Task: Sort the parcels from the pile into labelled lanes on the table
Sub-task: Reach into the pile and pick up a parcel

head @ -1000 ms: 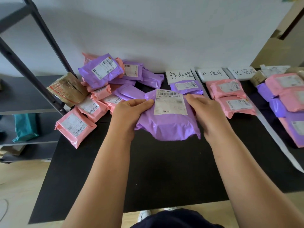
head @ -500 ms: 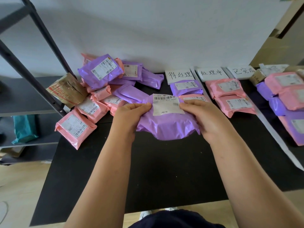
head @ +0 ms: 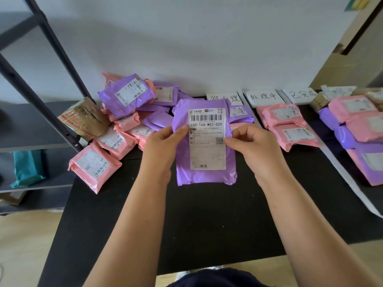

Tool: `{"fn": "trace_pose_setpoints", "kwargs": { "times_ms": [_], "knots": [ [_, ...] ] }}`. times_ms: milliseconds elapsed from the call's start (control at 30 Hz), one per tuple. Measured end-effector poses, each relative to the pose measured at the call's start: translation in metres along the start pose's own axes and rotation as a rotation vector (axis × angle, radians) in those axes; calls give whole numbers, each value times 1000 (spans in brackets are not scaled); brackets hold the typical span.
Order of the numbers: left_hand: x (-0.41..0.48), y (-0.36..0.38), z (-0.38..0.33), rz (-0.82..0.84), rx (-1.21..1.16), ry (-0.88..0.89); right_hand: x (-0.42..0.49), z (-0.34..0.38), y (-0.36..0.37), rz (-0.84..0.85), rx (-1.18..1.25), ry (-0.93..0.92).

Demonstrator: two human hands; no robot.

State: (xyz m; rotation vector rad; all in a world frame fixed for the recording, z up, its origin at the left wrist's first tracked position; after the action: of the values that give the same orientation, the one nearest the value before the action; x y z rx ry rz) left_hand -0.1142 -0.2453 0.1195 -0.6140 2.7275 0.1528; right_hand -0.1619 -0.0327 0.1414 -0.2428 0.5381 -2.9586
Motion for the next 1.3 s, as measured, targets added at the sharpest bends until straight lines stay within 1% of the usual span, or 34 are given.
{"fn": "trace_pose_setpoints", "kwargs": {
  "times_ms": [133, 300, 400, 533, 600, 700, 767, 867, 1000, 1133, 1300],
  "knots": [
    [2, -4, 2, 2, -75, -1, -2, 0, 0, -11, -64, -18],
    [2, -6, 0, 6, -84, 20, -4, 2, 1, -29, -108, -34],
    [3, -5, -1, 18, -67, 43, -6, 2, 0, -42, -117, -11],
    [3, -7, -7, -10, 59, 123, -12, 5, -9, -147, -94, 5],
    [0, -7, -12, -49, 185, 187, -15, 16, -14, -192, -140, -70],
    [-5, -2, -15, -59, 340, 246, -21, 38, -15, -234, -357, -288],
    [-9, 5, -16, -37, 417, 270, -26, 44, -9, -220, -485, -375],
    [-16, 18, -15, 18, 528, 304, -35, 37, -1, -183, -597, -364],
    [-21, 32, -12, 50, 637, 348, -53, 28, -8, -277, -657, -366],
    [-32, 49, -9, 119, 662, 374, -69, 19, -23, -335, -650, -291],
    [-47, 78, -7, 183, 667, 398, -87, 12, -48, -408, -593, -248]
  ]
}}
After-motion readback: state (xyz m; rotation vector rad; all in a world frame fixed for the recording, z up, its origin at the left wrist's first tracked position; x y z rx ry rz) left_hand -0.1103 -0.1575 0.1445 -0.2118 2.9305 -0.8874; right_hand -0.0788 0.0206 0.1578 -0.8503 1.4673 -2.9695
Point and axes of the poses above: each hand's wrist, its own x-axis towards the middle knuckle, its own y-axis out of the palm, z = x × y, the point moved 8 cm from there along x, towards the middle knuckle, and after that the axes turned 8 degrees about -y, right-handed, at the moved point
